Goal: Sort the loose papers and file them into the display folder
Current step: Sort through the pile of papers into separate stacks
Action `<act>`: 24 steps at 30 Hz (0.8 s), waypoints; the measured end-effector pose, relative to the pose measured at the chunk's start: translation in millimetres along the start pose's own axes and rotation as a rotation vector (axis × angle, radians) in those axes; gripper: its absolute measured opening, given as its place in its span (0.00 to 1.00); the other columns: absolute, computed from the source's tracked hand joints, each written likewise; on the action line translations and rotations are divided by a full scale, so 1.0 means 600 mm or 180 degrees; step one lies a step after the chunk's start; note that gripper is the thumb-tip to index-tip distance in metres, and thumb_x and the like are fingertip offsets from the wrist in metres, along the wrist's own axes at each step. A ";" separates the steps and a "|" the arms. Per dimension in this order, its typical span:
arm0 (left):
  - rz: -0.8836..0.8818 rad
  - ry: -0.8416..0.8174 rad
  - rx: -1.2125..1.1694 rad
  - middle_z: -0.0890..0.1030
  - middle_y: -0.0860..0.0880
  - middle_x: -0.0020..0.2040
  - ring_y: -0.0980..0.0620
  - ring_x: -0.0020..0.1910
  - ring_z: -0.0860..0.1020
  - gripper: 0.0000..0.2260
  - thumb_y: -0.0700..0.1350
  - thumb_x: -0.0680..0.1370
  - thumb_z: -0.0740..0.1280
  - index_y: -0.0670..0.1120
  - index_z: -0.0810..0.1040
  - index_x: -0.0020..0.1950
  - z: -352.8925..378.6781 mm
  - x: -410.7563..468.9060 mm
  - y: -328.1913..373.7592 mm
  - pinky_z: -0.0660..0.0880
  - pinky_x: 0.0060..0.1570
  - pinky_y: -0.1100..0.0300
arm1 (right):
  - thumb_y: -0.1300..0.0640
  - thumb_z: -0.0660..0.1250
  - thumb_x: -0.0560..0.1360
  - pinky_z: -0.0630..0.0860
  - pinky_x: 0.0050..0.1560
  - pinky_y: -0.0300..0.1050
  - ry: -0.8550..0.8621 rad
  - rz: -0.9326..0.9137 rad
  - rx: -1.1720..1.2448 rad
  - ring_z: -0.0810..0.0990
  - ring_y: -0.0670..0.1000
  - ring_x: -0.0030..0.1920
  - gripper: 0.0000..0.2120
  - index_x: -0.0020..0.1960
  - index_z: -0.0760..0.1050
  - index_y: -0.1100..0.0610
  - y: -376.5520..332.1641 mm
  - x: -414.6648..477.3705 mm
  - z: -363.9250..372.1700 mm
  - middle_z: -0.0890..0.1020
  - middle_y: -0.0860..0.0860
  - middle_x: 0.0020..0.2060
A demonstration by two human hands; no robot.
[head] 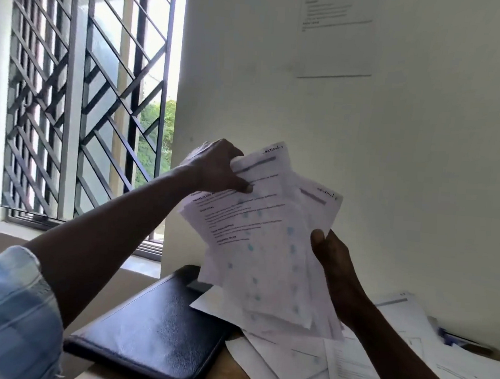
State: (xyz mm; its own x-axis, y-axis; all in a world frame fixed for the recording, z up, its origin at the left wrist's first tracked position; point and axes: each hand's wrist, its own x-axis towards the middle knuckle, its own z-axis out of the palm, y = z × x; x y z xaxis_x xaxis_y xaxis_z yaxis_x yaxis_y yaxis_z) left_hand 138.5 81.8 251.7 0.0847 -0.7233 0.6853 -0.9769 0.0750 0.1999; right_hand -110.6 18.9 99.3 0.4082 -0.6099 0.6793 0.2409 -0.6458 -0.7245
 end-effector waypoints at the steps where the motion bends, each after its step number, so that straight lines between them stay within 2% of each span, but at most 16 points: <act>1: 0.0007 0.0043 -0.0090 0.84 0.50 0.38 0.44 0.42 0.82 0.15 0.57 0.65 0.83 0.50 0.84 0.43 -0.003 -0.004 0.004 0.78 0.40 0.52 | 0.29 0.68 0.73 0.81 0.60 0.53 -0.0031 0.0112 0.0120 0.83 0.53 0.61 0.34 0.69 0.75 0.50 -0.014 -0.002 0.002 0.84 0.52 0.60; 3: 0.0023 0.0077 -0.0336 0.84 0.52 0.41 0.46 0.44 0.83 0.16 0.57 0.64 0.83 0.52 0.83 0.45 -0.005 -0.016 0.012 0.78 0.43 0.53 | 0.44 0.75 0.75 0.83 0.57 0.55 0.0005 0.0443 0.0185 0.86 0.54 0.56 0.25 0.68 0.77 0.54 -0.036 -0.003 0.003 0.86 0.52 0.57; 4: 0.0046 0.0063 -0.0541 0.84 0.52 0.44 0.46 0.47 0.83 0.20 0.58 0.63 0.83 0.53 0.83 0.49 -0.006 -0.024 0.017 0.80 0.46 0.52 | 0.51 0.77 0.74 0.83 0.56 0.56 0.0054 0.0546 0.0116 0.87 0.55 0.54 0.22 0.66 0.79 0.56 -0.042 -0.006 0.003 0.87 0.53 0.54; 7: 0.0144 0.0279 -0.0887 0.84 0.51 0.52 0.47 0.50 0.83 0.35 0.64 0.63 0.81 0.54 0.74 0.65 -0.002 -0.060 0.031 0.80 0.55 0.47 | 0.61 0.78 0.73 0.85 0.52 0.56 0.0725 0.0651 0.0000 0.88 0.56 0.48 0.14 0.57 0.82 0.60 -0.040 -0.013 0.000 0.88 0.56 0.49; 10: 0.0282 0.1543 -0.0352 0.81 0.55 0.60 0.48 0.61 0.80 0.38 0.71 0.68 0.73 0.55 0.68 0.72 0.021 -0.122 0.022 0.71 0.67 0.41 | 0.64 0.77 0.73 0.84 0.48 0.52 0.1325 0.0724 0.0195 0.87 0.56 0.45 0.08 0.49 0.82 0.56 -0.042 -0.027 -0.012 0.87 0.56 0.47; 12: 0.0020 0.2175 -0.0617 0.78 0.54 0.66 0.49 0.66 0.77 0.39 0.71 0.68 0.73 0.53 0.68 0.73 0.051 -0.178 0.009 0.71 0.67 0.42 | 0.65 0.77 0.73 0.84 0.49 0.52 0.1476 0.0750 0.0314 0.87 0.57 0.46 0.07 0.48 0.82 0.56 -0.042 -0.041 -0.032 0.87 0.56 0.47; 13: -0.0221 0.2147 -0.1070 0.77 0.52 0.67 0.49 0.66 0.76 0.41 0.70 0.67 0.75 0.52 0.68 0.74 0.068 -0.203 0.003 0.74 0.65 0.46 | 0.65 0.76 0.74 0.84 0.49 0.52 0.1467 0.0768 0.0380 0.87 0.57 0.46 0.07 0.49 0.82 0.57 -0.043 -0.048 -0.043 0.87 0.57 0.48; 14: -0.0543 0.1858 -0.1756 0.76 0.49 0.66 0.48 0.66 0.76 0.44 0.67 0.66 0.78 0.50 0.67 0.74 0.084 -0.226 0.003 0.76 0.60 0.52 | 0.65 0.75 0.74 0.84 0.47 0.51 0.1423 0.0779 0.0433 0.87 0.57 0.46 0.06 0.49 0.83 0.57 -0.045 -0.056 -0.054 0.87 0.57 0.48; 16: -0.1104 0.0807 -0.3166 0.77 0.45 0.65 0.46 0.64 0.78 0.46 0.58 0.64 0.84 0.48 0.66 0.76 0.110 -0.259 0.009 0.77 0.54 0.56 | 0.64 0.73 0.76 0.85 0.43 0.48 0.1232 0.0771 0.0431 0.88 0.56 0.45 0.05 0.51 0.83 0.59 -0.048 -0.067 -0.074 0.88 0.57 0.47; 18: -0.1067 0.0028 -0.3823 0.82 0.43 0.64 0.41 0.60 0.82 0.40 0.49 0.67 0.84 0.47 0.69 0.74 0.135 -0.269 0.010 0.81 0.56 0.43 | 0.62 0.73 0.77 0.85 0.41 0.45 0.1116 0.0701 0.0355 0.88 0.54 0.44 0.05 0.53 0.83 0.59 -0.048 -0.072 -0.088 0.88 0.56 0.47; 19: -0.0949 -0.0085 -0.3935 0.84 0.42 0.61 0.38 0.58 0.83 0.34 0.44 0.70 0.82 0.46 0.71 0.72 0.146 -0.270 0.016 0.81 0.57 0.38 | 0.61 0.72 0.77 0.85 0.42 0.45 0.1119 0.0661 0.0351 0.88 0.54 0.44 0.05 0.53 0.83 0.58 -0.047 -0.073 -0.091 0.88 0.55 0.47; 20: -0.0900 -0.0046 -0.4012 0.85 0.41 0.59 0.38 0.57 0.84 0.28 0.40 0.72 0.80 0.44 0.74 0.70 0.155 -0.269 0.028 0.81 0.57 0.38 | 0.60 0.72 0.78 0.85 0.43 0.46 0.1143 0.0626 0.0380 0.88 0.54 0.45 0.04 0.52 0.83 0.57 -0.045 -0.074 -0.090 0.88 0.55 0.47; 22: -0.1039 0.0303 -0.4323 0.86 0.42 0.57 0.39 0.55 0.85 0.20 0.34 0.75 0.75 0.40 0.78 0.66 0.177 -0.265 0.052 0.83 0.54 0.45 | 0.59 0.71 0.78 0.85 0.46 0.49 0.1246 0.0598 0.0600 0.88 0.56 0.47 0.05 0.53 0.83 0.57 -0.042 -0.079 -0.085 0.88 0.55 0.48; 24: -0.1340 0.0645 -0.4620 0.87 0.42 0.55 0.42 0.52 0.86 0.14 0.34 0.77 0.73 0.40 0.81 0.63 0.202 -0.272 0.072 0.84 0.49 0.50 | 0.59 0.72 0.78 0.85 0.50 0.51 0.1331 0.0593 0.0834 0.87 0.56 0.49 0.07 0.56 0.82 0.57 -0.035 -0.087 -0.079 0.88 0.54 0.49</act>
State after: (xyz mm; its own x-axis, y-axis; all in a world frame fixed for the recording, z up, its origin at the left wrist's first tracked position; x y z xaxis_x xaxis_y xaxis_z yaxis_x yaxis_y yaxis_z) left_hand 58.7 119.8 63.5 0.4413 -0.7693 0.4620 0.1450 0.5692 0.8093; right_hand -178.8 42.7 84.4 0.0919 -0.8692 0.4859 0.4316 -0.4050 -0.8060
